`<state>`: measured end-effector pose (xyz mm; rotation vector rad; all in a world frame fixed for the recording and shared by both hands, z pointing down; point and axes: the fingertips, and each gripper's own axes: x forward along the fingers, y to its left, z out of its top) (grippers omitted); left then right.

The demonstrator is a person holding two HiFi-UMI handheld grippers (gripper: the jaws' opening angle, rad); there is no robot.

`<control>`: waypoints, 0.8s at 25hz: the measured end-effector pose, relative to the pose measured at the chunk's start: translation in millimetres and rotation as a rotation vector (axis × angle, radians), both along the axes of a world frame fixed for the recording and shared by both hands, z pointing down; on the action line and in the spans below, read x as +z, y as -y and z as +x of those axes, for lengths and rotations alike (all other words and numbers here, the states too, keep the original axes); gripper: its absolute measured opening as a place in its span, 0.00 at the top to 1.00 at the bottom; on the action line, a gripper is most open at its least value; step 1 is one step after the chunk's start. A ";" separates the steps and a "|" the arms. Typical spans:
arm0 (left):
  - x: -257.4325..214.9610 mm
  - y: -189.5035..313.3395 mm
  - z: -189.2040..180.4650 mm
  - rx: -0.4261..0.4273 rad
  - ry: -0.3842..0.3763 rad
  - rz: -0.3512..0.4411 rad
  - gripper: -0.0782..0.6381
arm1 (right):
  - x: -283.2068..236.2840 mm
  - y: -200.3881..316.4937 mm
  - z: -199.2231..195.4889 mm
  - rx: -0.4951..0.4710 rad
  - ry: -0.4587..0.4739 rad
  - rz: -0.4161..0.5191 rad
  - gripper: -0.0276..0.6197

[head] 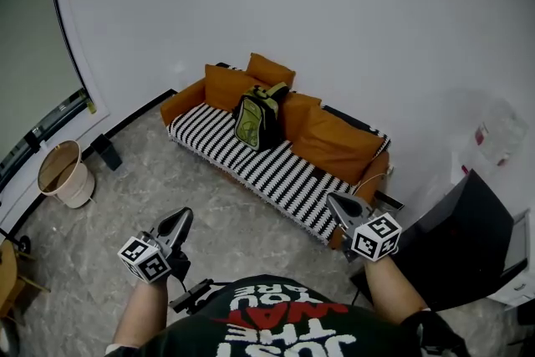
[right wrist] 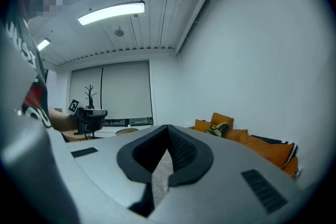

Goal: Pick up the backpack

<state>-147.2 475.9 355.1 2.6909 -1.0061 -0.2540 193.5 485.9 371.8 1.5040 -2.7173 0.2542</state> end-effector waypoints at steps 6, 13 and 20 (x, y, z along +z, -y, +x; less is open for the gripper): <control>1.3 -4.3 37.3 0.000 0.011 -0.012 0.88 | 1.5 -6.3 31.8 -0.013 -0.015 0.006 0.92; 12.2 0.2 64.3 0.006 0.024 -0.021 0.88 | 14.9 1.8 57.9 -0.024 -0.002 -0.012 0.92; 25.5 46.0 43.5 -0.010 -0.007 -0.045 0.87 | 31.6 45.5 40.6 -0.031 -0.018 -0.040 0.92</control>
